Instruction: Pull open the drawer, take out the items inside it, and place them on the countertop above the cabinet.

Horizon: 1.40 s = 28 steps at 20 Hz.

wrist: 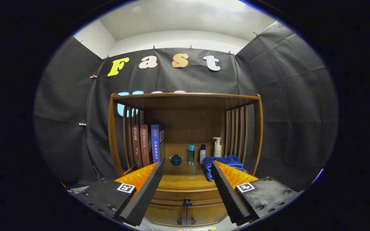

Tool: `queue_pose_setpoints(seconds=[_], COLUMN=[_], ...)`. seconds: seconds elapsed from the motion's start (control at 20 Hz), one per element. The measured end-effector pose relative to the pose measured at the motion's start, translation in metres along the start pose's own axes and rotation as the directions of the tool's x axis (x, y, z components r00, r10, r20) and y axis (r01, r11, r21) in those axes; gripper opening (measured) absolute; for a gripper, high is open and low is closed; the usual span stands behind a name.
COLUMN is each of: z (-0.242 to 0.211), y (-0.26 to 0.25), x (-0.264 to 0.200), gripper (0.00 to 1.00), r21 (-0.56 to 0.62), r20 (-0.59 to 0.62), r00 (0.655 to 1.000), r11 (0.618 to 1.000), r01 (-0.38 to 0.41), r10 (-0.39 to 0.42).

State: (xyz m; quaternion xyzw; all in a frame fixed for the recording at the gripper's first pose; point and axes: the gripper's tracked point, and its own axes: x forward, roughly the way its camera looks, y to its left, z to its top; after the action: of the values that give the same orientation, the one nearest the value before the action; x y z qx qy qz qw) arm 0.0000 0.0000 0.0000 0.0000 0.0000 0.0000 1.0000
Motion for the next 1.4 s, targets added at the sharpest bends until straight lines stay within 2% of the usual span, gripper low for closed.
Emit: queue_pose_setpoints(seconds=[1.4], z=[-0.007], y=[0.005], x=[0.004], gripper=[0.99], r21=[-0.010], r20=[-0.009], r00=[1.000], r11=[1.000], r01=[-0.011], r10=[0.011])
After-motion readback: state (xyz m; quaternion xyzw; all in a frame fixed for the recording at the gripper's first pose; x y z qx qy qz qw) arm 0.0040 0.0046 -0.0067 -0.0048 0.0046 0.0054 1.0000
